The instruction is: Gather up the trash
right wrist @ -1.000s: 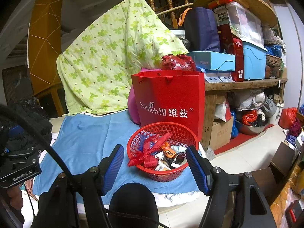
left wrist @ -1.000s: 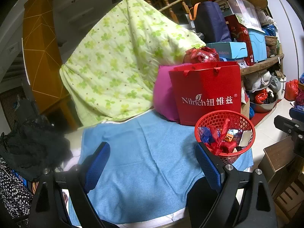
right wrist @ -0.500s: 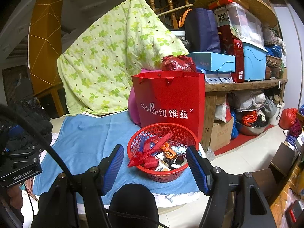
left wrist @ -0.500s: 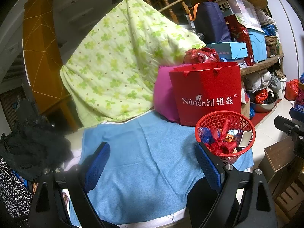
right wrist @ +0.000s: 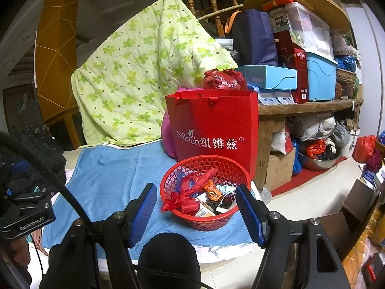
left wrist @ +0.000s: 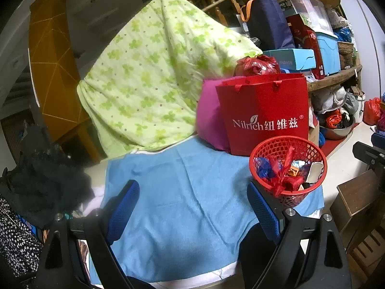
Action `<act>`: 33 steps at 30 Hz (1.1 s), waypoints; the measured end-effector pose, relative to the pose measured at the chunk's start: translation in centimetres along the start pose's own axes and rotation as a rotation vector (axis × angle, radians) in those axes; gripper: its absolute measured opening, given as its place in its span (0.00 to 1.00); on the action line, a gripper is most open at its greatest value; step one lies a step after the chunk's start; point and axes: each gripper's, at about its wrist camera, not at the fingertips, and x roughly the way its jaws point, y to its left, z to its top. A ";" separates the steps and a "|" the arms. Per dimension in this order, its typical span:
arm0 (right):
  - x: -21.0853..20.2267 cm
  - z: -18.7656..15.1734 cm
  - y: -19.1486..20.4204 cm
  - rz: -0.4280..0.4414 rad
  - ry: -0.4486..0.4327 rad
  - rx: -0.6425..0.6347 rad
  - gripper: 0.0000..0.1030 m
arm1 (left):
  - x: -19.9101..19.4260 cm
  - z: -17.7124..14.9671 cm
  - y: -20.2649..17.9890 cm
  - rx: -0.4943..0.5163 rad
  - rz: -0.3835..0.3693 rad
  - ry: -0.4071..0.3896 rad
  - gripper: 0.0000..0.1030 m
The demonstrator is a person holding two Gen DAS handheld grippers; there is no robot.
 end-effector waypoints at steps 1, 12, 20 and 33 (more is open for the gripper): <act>0.0 -0.1 0.0 -0.001 0.002 0.001 0.69 | 0.1 -0.1 0.0 0.001 0.003 0.003 0.88; 0.4 -0.3 -0.1 -0.001 0.012 0.008 0.69 | 1.1 -0.4 0.0 -0.009 0.011 0.024 0.88; 0.7 -0.7 -0.1 0.000 0.017 0.007 0.69 | 1.2 -0.5 -0.1 -0.008 -0.010 0.024 0.89; 1.0 -0.9 -0.2 0.003 0.018 0.007 0.69 | 1.7 -0.7 0.1 -0.012 -0.009 0.045 0.89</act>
